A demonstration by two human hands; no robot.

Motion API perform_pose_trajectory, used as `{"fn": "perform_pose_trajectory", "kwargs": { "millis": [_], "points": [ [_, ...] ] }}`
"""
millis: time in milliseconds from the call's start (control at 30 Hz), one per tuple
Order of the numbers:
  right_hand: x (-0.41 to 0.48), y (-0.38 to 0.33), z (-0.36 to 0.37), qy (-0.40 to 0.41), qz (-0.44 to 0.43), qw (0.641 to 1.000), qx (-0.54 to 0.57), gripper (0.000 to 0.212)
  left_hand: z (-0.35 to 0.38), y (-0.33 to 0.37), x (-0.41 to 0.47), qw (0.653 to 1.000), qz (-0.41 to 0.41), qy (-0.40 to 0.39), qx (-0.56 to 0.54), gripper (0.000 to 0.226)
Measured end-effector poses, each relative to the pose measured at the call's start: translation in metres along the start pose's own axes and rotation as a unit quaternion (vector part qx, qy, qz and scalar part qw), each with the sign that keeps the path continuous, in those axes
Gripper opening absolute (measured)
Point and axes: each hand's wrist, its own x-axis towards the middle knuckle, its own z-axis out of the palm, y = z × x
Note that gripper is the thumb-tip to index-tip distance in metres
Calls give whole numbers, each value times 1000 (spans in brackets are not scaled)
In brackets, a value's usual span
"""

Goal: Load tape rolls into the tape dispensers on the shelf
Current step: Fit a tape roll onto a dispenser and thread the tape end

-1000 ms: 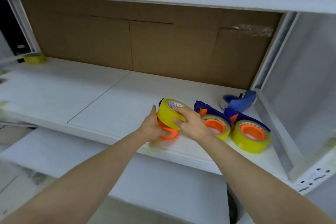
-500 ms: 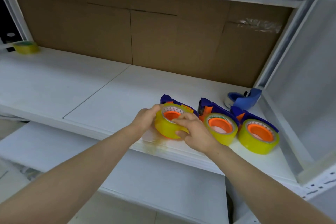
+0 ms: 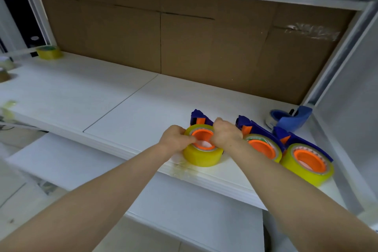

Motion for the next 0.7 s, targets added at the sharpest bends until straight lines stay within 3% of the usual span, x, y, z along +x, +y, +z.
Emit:
{"fn": "perform_pose_trajectory", "kwargs": {
  "millis": [100,200,300,367,533,700],
  "points": [
    [-1,3,3,41,-25,999,3,26,-7,3,-5,990,-19,31,-135,28],
    [0,18,0,78,-7,986,144,23,-20,9,-4,960,-27,79,-266,22],
    [-2,27,2,76,17,924,375,18,-21,26,-14,955,-44,-12,-294,38],
    [-5,30,5,70,40,880,468,22,-14,40,-24,943,-42,-96,-317,48],
    [-15,39,17,87,23,844,529,37,4,51,-38,903,20,-217,-370,41],
    [-24,42,19,45,19,836,546,44,24,33,-45,929,39,-188,-315,27]
  ]
}}
